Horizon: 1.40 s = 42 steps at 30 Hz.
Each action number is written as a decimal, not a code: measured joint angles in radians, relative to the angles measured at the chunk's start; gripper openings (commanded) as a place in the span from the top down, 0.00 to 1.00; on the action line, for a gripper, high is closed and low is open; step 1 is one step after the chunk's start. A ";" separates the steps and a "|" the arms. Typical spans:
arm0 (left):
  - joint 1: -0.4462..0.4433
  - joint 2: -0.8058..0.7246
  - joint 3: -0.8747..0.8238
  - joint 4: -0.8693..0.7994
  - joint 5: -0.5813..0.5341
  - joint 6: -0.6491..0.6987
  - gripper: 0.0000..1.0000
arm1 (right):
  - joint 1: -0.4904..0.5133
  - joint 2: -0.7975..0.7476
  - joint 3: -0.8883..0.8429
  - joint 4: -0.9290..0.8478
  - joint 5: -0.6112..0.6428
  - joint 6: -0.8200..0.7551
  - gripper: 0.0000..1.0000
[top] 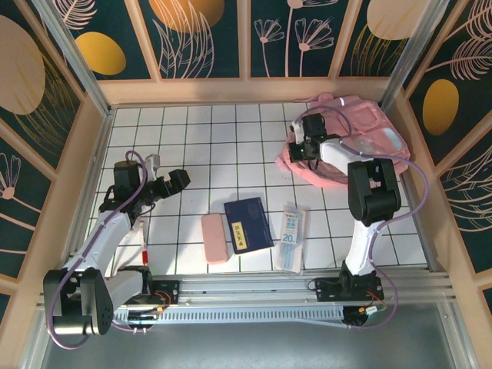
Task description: Pack the student bag
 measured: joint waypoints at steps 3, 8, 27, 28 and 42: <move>0.000 0.000 0.000 -0.003 0.002 -0.002 0.01 | 0.071 -0.076 -0.082 0.022 0.007 -0.204 1.00; -0.005 0.033 0.001 0.040 0.044 -0.054 0.01 | 0.248 -0.159 -0.113 -0.013 -0.017 -0.575 1.00; -0.371 0.584 0.463 0.109 -0.116 -0.100 0.01 | 0.271 -0.631 -0.415 0.164 0.372 0.290 0.25; -0.391 0.615 0.502 0.102 -0.133 -0.091 0.01 | 0.214 -0.674 -0.440 0.139 0.374 0.431 0.24; -0.507 0.891 0.724 -0.060 -0.292 -0.020 0.16 | -0.315 -0.674 -0.719 0.067 0.012 0.937 0.34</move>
